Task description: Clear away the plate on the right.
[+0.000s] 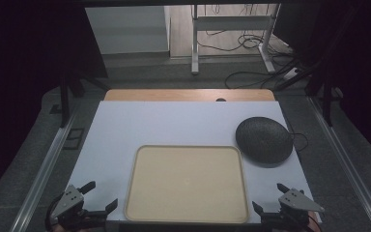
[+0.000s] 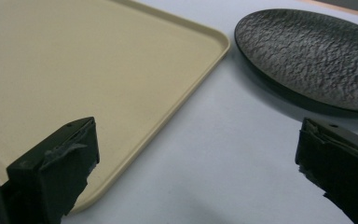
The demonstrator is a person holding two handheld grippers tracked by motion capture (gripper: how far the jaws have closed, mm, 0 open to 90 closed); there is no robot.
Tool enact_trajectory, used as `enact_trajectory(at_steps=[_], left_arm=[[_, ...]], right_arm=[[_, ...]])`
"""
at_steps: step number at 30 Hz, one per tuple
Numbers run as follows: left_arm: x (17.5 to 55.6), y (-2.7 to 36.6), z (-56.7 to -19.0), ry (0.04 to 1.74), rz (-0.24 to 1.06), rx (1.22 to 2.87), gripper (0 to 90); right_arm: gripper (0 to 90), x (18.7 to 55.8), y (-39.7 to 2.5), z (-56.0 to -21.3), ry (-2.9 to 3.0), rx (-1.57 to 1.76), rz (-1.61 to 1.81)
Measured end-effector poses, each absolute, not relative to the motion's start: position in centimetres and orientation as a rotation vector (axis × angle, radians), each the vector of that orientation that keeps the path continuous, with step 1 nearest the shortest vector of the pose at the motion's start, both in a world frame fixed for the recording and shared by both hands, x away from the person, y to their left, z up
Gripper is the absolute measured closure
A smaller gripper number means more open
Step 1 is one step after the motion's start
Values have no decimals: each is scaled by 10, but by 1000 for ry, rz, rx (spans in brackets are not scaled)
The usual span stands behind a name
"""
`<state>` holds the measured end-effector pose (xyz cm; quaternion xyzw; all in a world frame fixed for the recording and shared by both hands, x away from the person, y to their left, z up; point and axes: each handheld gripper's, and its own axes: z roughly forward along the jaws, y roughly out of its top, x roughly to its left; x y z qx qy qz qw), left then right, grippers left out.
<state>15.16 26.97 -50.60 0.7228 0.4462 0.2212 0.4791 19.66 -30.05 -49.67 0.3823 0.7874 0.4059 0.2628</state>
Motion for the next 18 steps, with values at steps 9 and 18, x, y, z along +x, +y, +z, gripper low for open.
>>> enact_trajectory(at_steps=[9,18], left_arm=[[154,266,-508,1083,575,1838,0],[153,267,-508,1089,585,1835,0]], right_arm=[[11,198,-299,-499,2157,1043,1103],[11,200,-298,-502,2179,1066,1073]])
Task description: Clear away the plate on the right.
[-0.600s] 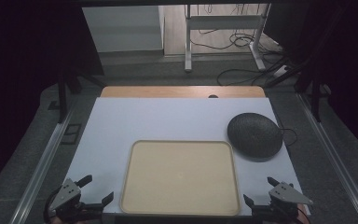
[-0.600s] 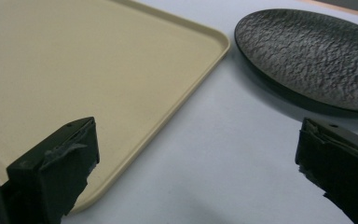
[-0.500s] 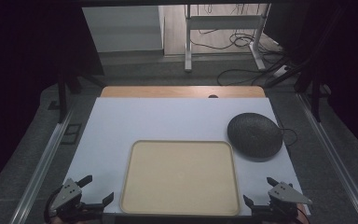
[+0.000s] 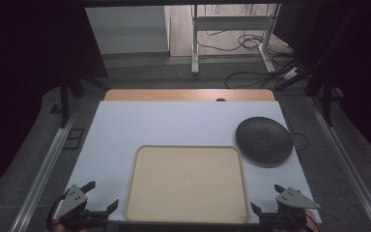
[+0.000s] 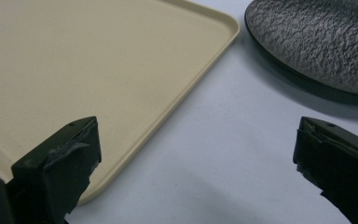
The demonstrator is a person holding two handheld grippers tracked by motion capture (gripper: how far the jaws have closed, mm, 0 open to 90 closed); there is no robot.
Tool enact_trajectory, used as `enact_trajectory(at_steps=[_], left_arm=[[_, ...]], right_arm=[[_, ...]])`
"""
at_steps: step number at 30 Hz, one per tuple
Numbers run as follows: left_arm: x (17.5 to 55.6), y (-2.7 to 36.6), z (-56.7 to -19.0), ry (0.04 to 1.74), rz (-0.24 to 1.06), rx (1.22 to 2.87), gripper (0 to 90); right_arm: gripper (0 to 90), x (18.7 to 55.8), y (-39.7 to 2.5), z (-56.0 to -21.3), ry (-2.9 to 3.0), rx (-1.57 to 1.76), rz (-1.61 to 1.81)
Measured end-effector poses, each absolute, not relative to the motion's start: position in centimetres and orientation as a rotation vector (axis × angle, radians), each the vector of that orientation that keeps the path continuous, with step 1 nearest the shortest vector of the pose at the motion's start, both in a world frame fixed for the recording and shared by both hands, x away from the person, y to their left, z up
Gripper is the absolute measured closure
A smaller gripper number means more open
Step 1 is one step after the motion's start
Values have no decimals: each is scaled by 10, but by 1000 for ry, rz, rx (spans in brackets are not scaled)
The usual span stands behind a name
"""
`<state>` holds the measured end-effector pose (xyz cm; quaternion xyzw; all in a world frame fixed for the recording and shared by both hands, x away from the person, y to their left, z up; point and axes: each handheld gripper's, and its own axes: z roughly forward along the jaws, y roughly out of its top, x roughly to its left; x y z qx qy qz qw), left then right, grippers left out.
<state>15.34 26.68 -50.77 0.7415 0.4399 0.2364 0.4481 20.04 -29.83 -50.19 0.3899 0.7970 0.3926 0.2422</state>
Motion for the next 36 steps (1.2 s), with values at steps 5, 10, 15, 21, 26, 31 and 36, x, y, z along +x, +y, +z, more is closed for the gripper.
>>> enact_trajectory(at_steps=[5,10,15,21,26,31,36], left_arm=[[154,266,-508,1089,585,1844,0],[154,267,-509,1091,587,1848,0],[154,266,-509,1089,586,1852,0],[154,266,-509,1090,586,1855,0],[155,265,-510,1090,585,1858,0],[155,265,-510,1089,585,1866,0],[155,265,-510,1091,586,1866,0]], right_arm=[[10,202,-299,-502,2177,1082,1068],[11,204,-299,-500,2166,1092,1086],[10,207,-299,-500,2164,1095,1097],[11,216,-299,-500,2161,1104,1112],[16,222,-299,-497,2165,1119,1129],[16,227,-298,-497,2182,1119,1106],[8,237,-299,-504,2198,1150,1027]])
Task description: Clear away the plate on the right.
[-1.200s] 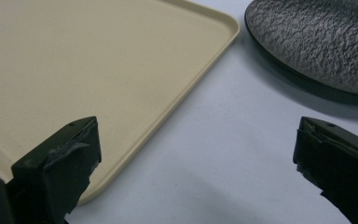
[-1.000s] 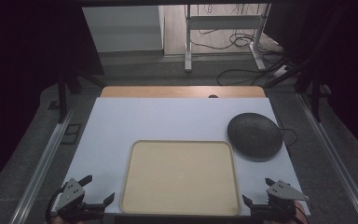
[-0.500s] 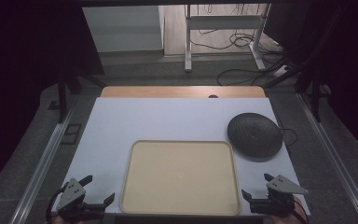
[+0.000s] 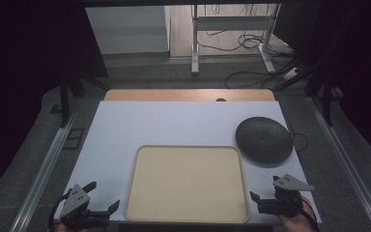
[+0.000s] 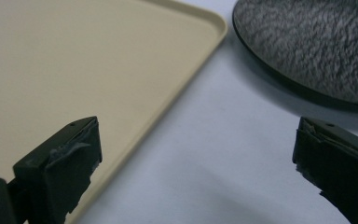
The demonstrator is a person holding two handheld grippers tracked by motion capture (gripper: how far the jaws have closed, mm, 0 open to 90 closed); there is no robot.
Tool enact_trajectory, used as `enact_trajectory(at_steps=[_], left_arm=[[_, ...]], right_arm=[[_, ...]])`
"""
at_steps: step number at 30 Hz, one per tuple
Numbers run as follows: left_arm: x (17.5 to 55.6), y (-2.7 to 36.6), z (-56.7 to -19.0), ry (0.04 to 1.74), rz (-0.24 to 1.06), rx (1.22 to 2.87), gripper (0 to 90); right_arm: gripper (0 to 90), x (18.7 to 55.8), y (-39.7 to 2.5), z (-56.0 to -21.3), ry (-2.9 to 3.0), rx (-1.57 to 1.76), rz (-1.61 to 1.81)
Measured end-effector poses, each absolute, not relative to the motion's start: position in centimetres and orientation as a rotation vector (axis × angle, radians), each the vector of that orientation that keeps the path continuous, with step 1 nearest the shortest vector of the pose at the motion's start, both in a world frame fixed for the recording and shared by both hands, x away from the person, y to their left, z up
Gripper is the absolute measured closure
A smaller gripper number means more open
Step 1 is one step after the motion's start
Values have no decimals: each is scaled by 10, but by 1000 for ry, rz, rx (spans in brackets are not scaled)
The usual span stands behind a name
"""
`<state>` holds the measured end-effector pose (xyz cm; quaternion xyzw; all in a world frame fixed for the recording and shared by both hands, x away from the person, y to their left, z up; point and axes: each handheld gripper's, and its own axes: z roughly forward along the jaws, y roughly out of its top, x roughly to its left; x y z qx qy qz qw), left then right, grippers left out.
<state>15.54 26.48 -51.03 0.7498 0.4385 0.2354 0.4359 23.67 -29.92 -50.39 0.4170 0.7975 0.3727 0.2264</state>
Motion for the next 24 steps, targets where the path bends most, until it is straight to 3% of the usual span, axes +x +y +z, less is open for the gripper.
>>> enact_trajectory(at_steps=[12,24], left_arm=[[156,264,-511,1092,583,1871,0],[156,264,-511,1093,585,1872,0]], right_arm=[[0,250,-296,-503,2203,1130,935],[84,266,-290,-499,2212,1092,783]])
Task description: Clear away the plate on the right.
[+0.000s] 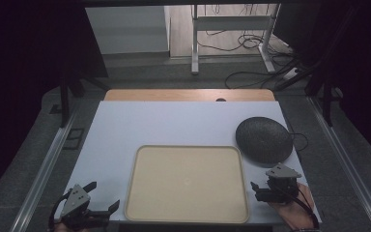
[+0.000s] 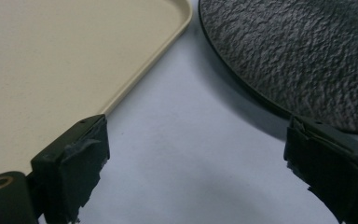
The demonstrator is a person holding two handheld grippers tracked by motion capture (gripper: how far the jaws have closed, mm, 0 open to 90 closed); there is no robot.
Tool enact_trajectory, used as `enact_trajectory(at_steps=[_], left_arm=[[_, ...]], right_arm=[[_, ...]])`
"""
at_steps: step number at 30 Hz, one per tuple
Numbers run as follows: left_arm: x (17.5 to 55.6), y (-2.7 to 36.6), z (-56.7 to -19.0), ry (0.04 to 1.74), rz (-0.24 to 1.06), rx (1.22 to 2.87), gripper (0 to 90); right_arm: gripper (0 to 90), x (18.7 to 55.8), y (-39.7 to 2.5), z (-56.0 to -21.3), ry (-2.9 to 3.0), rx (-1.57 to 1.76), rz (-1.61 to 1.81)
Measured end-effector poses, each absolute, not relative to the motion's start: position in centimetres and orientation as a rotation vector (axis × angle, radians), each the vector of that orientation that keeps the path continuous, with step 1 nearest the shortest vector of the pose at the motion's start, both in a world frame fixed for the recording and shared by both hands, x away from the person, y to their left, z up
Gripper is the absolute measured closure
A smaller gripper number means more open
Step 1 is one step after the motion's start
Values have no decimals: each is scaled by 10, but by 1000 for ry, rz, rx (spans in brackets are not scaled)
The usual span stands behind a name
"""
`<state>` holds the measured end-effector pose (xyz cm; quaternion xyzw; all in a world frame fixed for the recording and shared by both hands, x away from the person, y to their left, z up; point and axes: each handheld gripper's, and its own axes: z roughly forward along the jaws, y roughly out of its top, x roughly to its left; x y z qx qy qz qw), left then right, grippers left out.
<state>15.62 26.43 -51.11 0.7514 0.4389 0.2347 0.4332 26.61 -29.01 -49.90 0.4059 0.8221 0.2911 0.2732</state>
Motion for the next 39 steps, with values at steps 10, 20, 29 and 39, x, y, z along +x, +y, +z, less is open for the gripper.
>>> enact_trajectory(at_steps=[10,20,29,39], left_arm=[[156,265,-511,1094,585,1875,0],[156,265,-511,1094,586,1876,0],[156,265,-511,1096,586,1875,0],[156,264,-511,1097,585,1884,0]], right_arm=[[176,276,-285,-499,2192,971,635],[263,286,-278,-498,2136,822,509],[317,295,-268,-507,2104,673,359],[380,303,-260,-517,2089,558,212]])
